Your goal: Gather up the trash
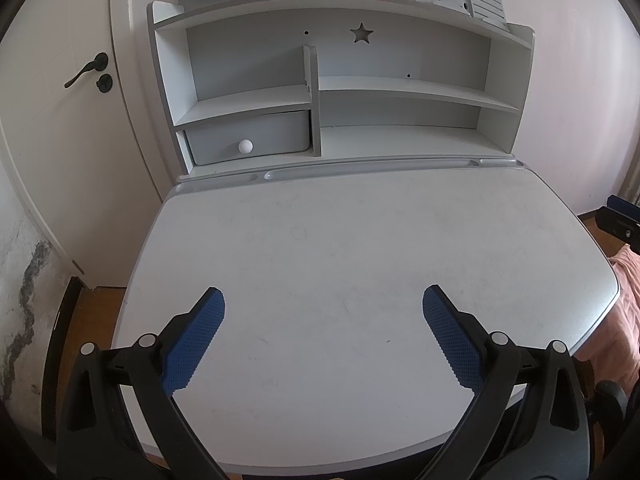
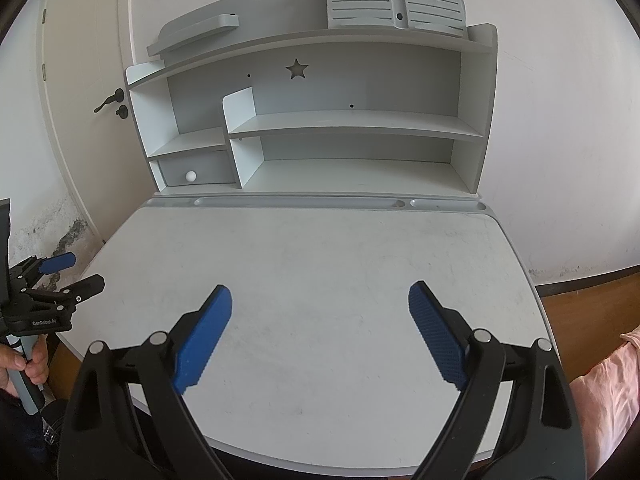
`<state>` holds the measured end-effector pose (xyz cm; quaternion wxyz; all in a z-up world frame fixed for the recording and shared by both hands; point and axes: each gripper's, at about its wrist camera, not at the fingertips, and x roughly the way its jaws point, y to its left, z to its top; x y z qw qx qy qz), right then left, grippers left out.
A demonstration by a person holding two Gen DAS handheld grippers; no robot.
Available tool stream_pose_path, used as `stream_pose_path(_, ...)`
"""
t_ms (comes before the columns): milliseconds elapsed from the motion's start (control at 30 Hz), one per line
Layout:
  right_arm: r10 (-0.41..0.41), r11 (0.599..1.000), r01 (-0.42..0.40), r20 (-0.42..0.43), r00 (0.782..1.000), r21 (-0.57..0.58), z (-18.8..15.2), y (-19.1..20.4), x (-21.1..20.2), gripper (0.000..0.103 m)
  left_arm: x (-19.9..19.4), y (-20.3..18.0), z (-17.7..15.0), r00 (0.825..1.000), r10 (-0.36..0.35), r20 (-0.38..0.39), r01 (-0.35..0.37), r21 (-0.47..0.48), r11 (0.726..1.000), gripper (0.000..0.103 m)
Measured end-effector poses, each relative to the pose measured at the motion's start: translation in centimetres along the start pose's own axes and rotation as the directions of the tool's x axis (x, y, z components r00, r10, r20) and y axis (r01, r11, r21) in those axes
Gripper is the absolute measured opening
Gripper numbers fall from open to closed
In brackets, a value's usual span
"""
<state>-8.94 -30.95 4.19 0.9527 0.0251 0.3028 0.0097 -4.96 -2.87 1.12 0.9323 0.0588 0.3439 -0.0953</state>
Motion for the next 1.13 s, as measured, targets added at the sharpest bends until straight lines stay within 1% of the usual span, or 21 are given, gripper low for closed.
stream_pose_path(433,-0.003,1.0,0.003,-0.009,1.0,-0.005,-0.2,-0.18,-0.05,0.087,-0.24,0.02,-0.19,1.0,-0.002,-0.005,0.002,-0.024,1.0,0.096)
stream_pose_path(733,-0.002,1.0,0.002,-0.012,1.0,-0.007,-0.3,-0.24,-0.17,0.087,-0.31,0.11,-0.23,1.0,-0.026,0.0,0.026,-0.038,0.999,0.096)
stream_pose_path(867,-0.004,1.0,0.003,-0.014,1.0,-0.006,-0.36,-0.29,-0.2,0.087,-0.42,0.05,-0.19,1.0,-0.018,0.007,0.018,-0.034,0.999,0.096)
stream_pose_path(1133,-0.002,1.0,0.002,-0.015,1.0,-0.008,-0.39,-0.35,-0.22,0.087,-0.03,0.26,-0.09,1.0,-0.004,-0.011,0.003,-0.043,0.999,0.096)
